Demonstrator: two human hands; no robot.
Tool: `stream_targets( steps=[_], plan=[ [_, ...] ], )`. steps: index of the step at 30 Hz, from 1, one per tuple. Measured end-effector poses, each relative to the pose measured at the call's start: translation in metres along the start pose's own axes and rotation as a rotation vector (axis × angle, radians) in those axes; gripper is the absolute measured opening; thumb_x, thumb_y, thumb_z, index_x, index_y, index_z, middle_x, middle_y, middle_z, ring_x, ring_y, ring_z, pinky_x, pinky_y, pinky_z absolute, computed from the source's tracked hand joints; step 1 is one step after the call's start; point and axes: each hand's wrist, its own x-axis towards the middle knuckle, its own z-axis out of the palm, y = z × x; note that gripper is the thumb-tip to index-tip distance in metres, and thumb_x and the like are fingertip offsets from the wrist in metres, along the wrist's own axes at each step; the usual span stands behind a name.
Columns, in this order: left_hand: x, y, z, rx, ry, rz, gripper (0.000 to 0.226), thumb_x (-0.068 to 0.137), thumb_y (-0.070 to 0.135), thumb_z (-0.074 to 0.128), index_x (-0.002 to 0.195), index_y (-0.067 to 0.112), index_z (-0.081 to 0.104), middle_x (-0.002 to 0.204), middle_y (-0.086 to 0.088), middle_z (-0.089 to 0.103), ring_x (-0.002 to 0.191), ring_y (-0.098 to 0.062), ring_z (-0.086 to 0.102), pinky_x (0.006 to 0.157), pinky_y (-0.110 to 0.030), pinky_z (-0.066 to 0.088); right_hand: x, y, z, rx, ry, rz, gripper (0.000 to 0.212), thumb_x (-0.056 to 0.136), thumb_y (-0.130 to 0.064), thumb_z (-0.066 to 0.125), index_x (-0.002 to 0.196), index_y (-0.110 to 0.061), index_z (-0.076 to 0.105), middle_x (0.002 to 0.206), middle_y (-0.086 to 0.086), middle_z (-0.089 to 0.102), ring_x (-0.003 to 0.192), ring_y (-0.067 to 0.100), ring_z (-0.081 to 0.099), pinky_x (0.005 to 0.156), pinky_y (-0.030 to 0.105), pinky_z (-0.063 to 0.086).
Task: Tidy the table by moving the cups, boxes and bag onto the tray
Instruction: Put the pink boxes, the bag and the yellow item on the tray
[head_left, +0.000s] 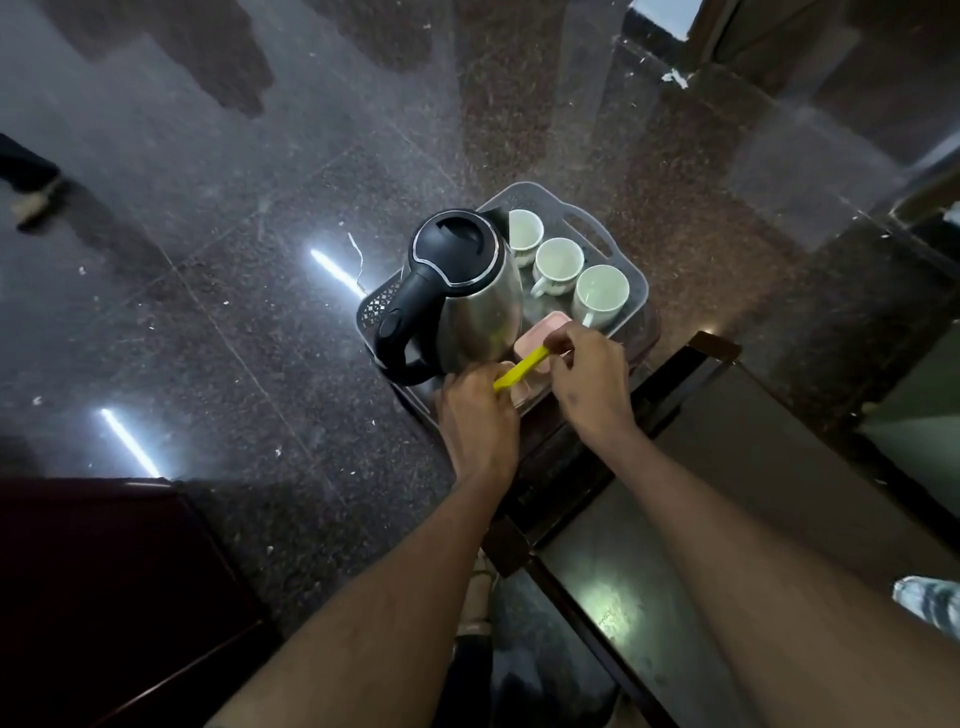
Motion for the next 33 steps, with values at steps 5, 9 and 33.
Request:
stream_targets(
  steps=[5, 9, 33],
  plan=[
    [0.003, -0.003, 0.004, 0.032, -0.027, 0.013, 0.034, 0.081, 0.000, 0.062, 0.105, 0.016, 0.081, 0.102, -0.011, 0.077, 0.098, -0.038, 0.066, 0.086, -0.050, 0.052, 0.001, 0.004, -0.001, -0.031, -0.024, -0.021, 0.028, 0.088, -0.004, 0.059, 0.108, -0.013, 0.075, 0.108, 0.009, 0.077, 0.104, 0.031, 0.069, 0.091, 0.039, 0.053],
    [-0.006, -0.001, 0.004, 0.117, 0.009, 0.041, 0.035, 0.084, 0.008, 0.064, 0.116, 0.019, 0.075, 0.113, -0.007, 0.072, 0.110, -0.035, 0.060, 0.095, -0.047, 0.046, -0.014, 0.018, -0.011, -0.026, 0.047, -0.077, 0.030, 0.089, -0.002, 0.055, 0.112, -0.013, 0.071, 0.110, 0.007, 0.074, 0.105, 0.028, 0.064, 0.092, 0.040, 0.052],
    [-0.446, 0.092, 0.176, 0.504, -0.927, 0.809, 0.043, 0.096, 0.030, 0.059, 0.138, 0.026, 0.053, 0.132, 0.005, 0.059, 0.125, -0.020, 0.053, 0.107, -0.040, 0.033, -0.546, 0.413, -0.215, -0.205, 0.248, 1.088, 0.037, 0.083, 0.009, 0.057, 0.116, -0.001, 0.069, 0.107, 0.025, 0.070, 0.095, 0.043, 0.066, 0.079, 0.041, 0.053]
  ],
)
